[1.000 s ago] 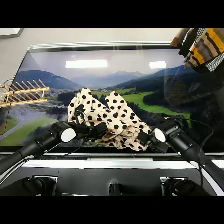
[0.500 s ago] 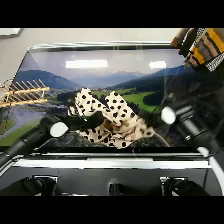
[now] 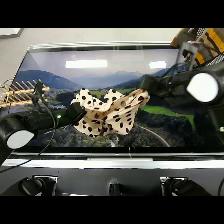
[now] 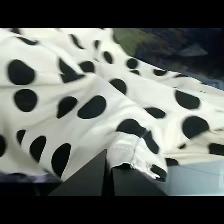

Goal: Fold the clothes and pants, and hang the long-sleeved shirts on hangers.

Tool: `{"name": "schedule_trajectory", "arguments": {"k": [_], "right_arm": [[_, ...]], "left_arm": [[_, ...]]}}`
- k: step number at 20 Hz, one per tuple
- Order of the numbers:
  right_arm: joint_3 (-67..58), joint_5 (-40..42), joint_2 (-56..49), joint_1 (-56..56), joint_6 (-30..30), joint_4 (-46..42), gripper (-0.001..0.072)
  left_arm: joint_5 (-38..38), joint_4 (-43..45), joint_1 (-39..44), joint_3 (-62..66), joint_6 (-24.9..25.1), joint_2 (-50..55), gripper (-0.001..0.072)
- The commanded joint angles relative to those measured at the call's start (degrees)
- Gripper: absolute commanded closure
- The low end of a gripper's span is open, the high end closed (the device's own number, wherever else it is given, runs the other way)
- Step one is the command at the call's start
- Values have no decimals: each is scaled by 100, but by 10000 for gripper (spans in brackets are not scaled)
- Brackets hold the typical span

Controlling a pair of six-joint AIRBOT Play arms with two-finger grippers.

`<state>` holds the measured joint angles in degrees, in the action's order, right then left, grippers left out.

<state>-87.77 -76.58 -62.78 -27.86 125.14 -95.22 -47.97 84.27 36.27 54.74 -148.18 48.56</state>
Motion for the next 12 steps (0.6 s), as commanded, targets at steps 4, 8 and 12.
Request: {"name": "schedule_trajectory", "arguments": {"k": [4, 8, 12], "right_arm": [[748, 450, -380, -955, 463, -306, 694], [916, 940, -881, -1257, 785, -291, 694], [916, 1104, -1132, -1311, 817, -188, 694]], "left_arm": [[-271, 494, 61, -852, -1298, -282, 691], [4, 514, 55, -1213, -1467, -168, 678], [219, 503, -313, -1200, -857, -225, 174]]}}
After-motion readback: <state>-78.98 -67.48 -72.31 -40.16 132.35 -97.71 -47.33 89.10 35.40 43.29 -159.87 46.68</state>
